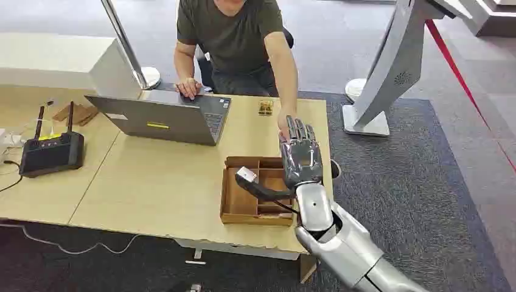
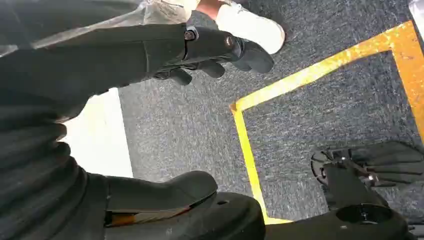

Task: Pass the card to the sensor for recognition and then transmit it.

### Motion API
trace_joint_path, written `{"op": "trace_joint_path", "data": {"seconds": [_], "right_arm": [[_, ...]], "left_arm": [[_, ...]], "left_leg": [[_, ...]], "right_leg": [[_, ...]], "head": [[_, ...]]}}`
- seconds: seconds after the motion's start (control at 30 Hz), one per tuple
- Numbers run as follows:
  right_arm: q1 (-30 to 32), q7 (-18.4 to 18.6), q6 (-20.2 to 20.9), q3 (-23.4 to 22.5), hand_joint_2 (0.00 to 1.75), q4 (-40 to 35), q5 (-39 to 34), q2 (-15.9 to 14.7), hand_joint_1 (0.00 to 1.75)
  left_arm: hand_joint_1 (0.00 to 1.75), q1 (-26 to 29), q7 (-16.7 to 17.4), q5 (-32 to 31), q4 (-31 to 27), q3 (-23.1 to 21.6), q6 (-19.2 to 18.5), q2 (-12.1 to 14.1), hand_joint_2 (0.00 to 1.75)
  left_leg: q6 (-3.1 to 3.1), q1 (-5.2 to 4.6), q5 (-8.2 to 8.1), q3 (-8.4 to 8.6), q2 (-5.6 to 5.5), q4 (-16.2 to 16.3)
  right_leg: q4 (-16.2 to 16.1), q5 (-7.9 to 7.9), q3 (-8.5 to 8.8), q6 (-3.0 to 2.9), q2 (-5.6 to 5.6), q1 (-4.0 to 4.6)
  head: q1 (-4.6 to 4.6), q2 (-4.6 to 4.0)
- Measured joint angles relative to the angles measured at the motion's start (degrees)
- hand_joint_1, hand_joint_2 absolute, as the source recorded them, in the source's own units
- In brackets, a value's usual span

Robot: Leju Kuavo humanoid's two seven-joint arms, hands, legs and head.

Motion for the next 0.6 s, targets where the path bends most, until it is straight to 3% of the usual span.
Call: {"op": "trace_joint_path", "data": {"seconds": [0.27,0.6], "right_arm": [[0.77,0.46,1.22,-0.53,1.75,-0.09,1.59,-0.07,1.75],[3.73,0.59,-1.56,-2.95,1.75,-3.41,1.48,-1.18,1.75]], "left_arm": [[0.00,0.03,0.00,-0.09,0.02,0.00,0.00,0.00,1.75],[0.00,0.57,-0.61,0.00,0.02,0.02,0.70,0.00,1.75]], "left_leg": [[0.00,0.00,0.00,0.01,0.00,0.00],[0.00,0.00,0.00,0.02,0.00,0.01]], "right_leg": [[0.00,0.00,0.00,0.00,0.00,0.00],[-0.01,0.00,0.00,0.00,0.00,0.00]], "head": [[-0.02,0.00],[-0.02,0.00]]}}
